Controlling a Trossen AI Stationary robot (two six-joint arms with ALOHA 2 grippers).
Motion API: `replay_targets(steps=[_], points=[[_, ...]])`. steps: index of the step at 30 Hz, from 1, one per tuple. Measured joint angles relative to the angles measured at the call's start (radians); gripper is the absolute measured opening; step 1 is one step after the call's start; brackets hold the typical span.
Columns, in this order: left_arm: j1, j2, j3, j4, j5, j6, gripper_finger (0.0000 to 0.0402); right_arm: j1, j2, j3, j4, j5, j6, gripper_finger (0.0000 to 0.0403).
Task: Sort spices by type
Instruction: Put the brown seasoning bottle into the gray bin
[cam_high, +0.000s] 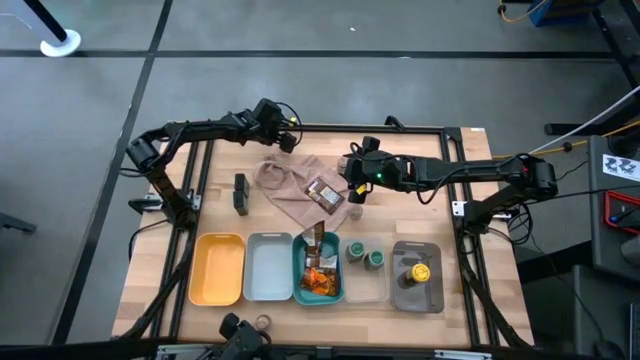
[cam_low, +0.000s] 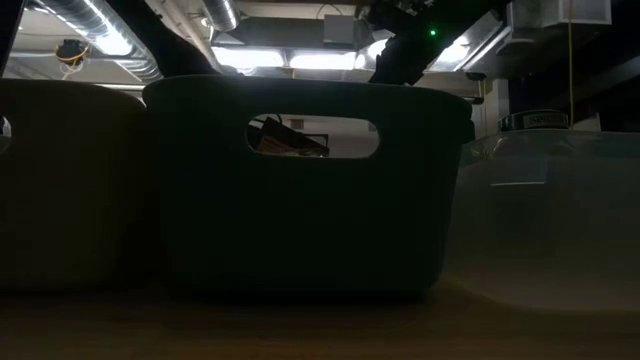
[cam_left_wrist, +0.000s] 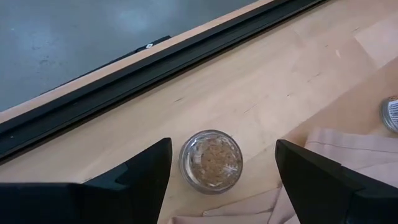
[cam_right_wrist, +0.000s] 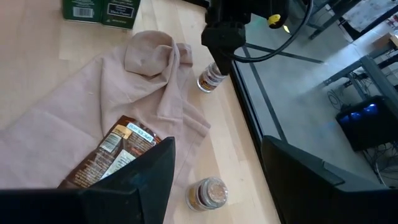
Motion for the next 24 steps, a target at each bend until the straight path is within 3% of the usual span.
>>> replay_targets(steps=[8,24], points=[[0.0,0.002,0.0,-0.023,-0.002,-0.02,0.0269,0.0,0.0,0.0,0.0,-0.076,0.001,0.0237],[0.0,0.119,-0.001,0.031,-0.001,-0.023,0.0269,0.0,0.0,0.0,0.0,-0.076,0.001,0.0237]])
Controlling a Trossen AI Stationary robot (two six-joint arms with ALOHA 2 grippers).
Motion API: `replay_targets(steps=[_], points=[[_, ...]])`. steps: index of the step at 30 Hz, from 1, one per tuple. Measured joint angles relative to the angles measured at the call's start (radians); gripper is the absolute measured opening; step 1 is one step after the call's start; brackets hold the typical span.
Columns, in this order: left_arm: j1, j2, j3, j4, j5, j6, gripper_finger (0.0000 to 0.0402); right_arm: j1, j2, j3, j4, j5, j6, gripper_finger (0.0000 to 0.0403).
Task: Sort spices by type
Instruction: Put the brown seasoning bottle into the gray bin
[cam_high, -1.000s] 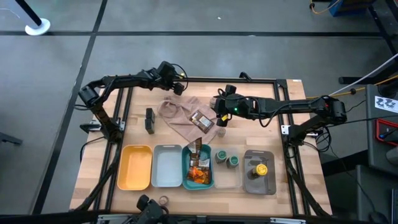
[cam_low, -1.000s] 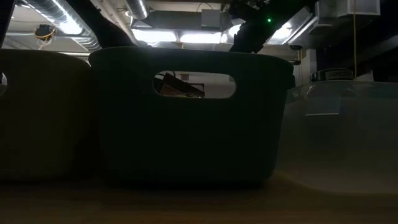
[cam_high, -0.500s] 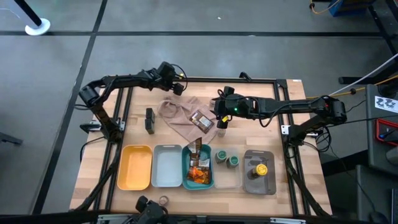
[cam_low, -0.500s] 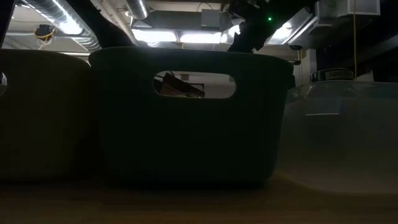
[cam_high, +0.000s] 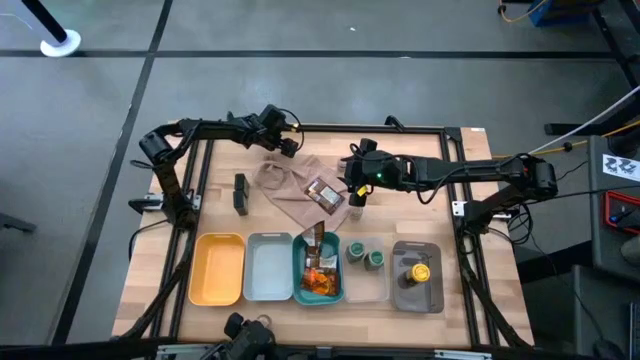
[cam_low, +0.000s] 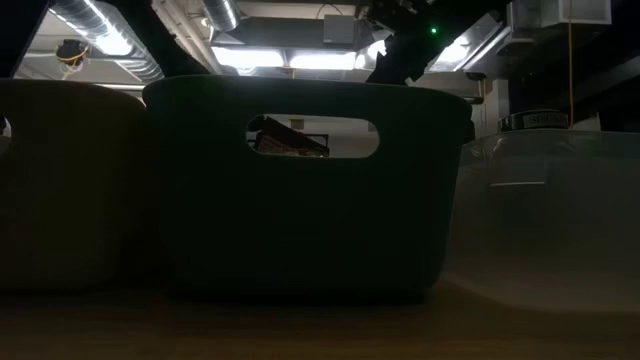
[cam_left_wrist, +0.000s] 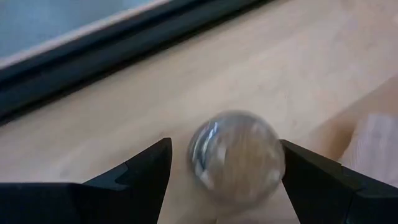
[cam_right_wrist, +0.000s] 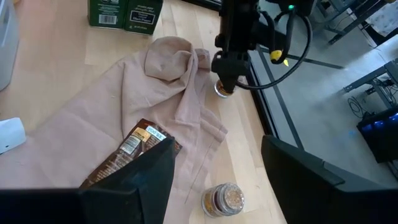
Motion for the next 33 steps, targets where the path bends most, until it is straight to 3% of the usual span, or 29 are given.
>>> replay_targets(steps=[6,13,18,27,33], points=[[0.0,0.017,0.0,0.027,0.006,0.001,0.0257,0.0,0.0,0.0,-0.001,0.0,0.0,0.0237],[0.001,0.014,0.001,0.025,0.009,-0.019,0.0176,0.0,0.0,0.0,-0.009,0.001,0.0,0.0237],[0.002,-0.011,0.0,0.019,0.052,-0.027,0.0174,0.0,0.0,0.0,-0.034,0.01,0.0,0.0237],[-0.002,-0.182,0.0,-0.014,0.257,-0.014,0.0174,0.0,0.0,0.0,-0.062,0.011,0.029,0.0237],[-0.071,-0.367,0.001,-0.181,0.368,0.031,0.0174,0.0,0.0,0.0,-0.086,0.011,0.032,0.0237]])
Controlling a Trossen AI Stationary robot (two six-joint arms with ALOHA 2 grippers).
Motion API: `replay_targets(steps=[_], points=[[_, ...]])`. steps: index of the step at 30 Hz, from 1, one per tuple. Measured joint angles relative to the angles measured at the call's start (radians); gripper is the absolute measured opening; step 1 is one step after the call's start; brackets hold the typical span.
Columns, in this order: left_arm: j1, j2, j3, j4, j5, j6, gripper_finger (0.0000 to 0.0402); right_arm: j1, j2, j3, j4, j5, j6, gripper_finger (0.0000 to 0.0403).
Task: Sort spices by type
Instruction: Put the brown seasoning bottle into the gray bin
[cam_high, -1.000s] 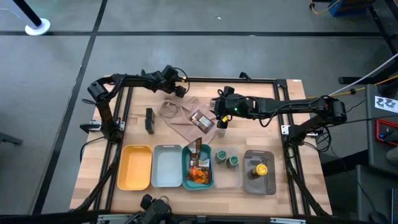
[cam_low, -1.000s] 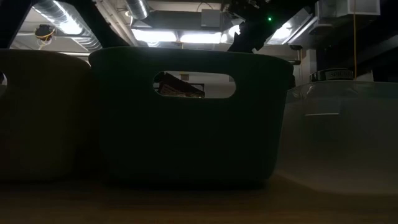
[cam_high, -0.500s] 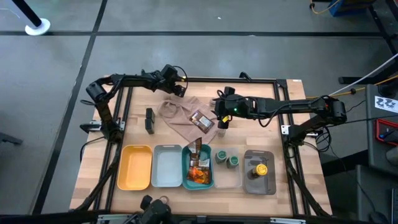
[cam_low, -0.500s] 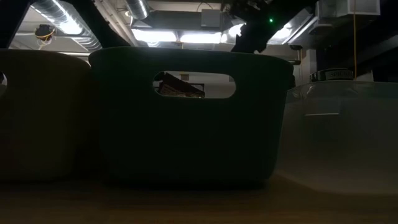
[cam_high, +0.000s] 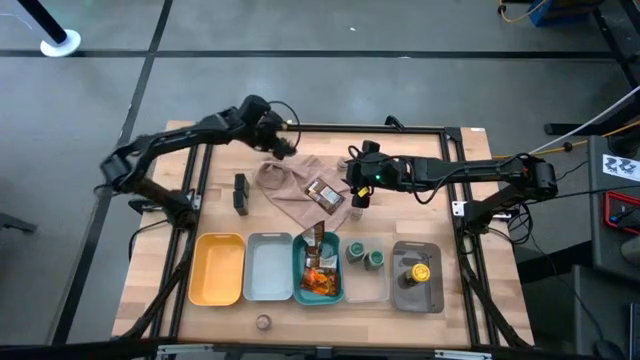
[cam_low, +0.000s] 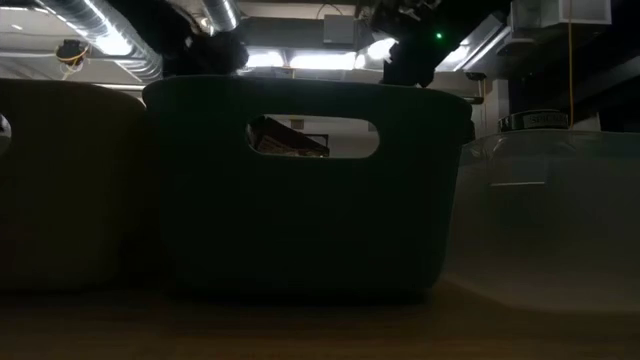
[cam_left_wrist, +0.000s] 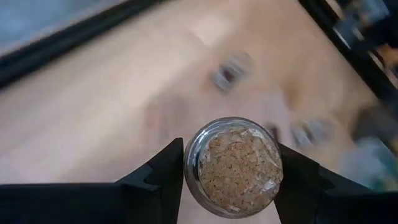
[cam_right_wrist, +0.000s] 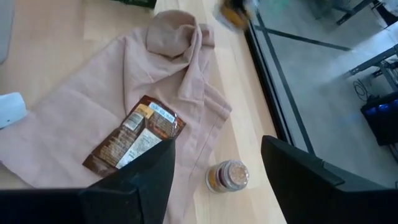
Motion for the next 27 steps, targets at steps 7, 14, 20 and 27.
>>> replay_targets(steps=[7,14,20,27], points=[[-0.237,-0.178,0.0,-0.222,0.008,0.012,0.0174,0.0,0.0,0.0,-0.052,0.035,0.081,0.0237],[-0.561,-0.216,0.0,-0.248,-0.056,-0.093,0.0174,0.0,0.0,0.0,-0.105,-0.007,0.198,0.0237],[-0.801,-0.193,0.0,-0.238,-0.236,-0.167,0.0174,0.0,0.0,0.0,-0.148,-0.081,0.241,0.0237],[-0.96,-0.182,-0.068,-0.187,-0.405,-0.297,0.0174,0.0,0.0,0.0,-0.166,-0.132,0.299,0.0237]])
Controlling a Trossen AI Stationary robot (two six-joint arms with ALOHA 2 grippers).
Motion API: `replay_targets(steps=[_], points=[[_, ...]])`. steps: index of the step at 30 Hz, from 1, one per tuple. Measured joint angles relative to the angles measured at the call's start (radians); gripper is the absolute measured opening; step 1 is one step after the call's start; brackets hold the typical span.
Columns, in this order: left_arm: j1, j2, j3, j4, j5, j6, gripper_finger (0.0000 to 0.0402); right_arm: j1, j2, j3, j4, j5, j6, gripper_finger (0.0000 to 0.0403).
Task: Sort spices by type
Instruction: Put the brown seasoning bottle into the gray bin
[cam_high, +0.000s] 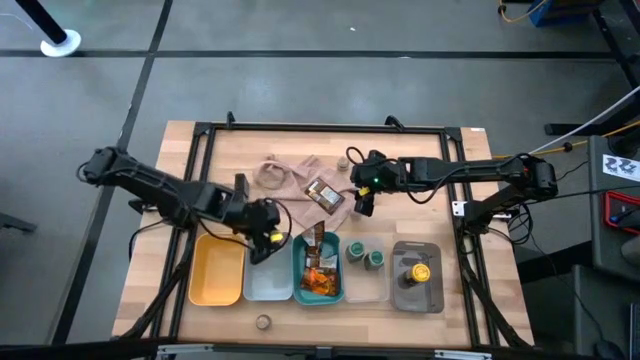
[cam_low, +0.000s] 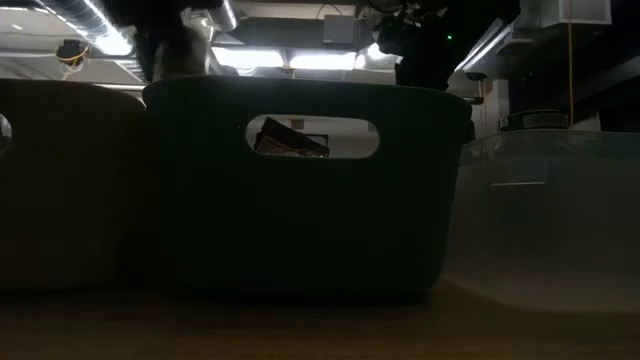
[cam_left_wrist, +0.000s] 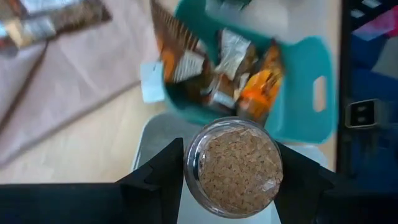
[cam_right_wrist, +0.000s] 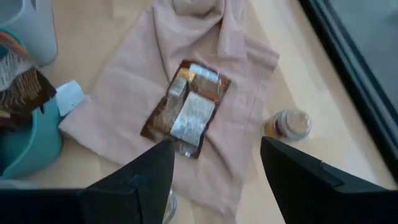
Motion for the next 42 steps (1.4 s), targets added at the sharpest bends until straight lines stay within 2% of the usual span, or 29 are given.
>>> replay_targets(steps=[8,24,32,42], points=[[-0.063,0.034,-0.12,0.075,-0.094,-0.141,0.0174,0.0,0.0,0.0,-0.033,-0.001,0.017,0.0237],[-0.062,0.208,-0.179,0.188,-0.101,-0.097,0.0174,0.0,0.0,0.0,-0.035,-0.009,0.042,0.0237],[-0.062,0.255,-0.179,0.22,-0.096,-0.06,0.0251,0.0,0.0,0.0,-0.041,-0.009,0.043,0.0237],[-0.058,0.245,-0.179,0.212,-0.072,-0.059,0.0263,0.0,0.0,0.0,-0.056,-0.009,0.043,0.0237]])
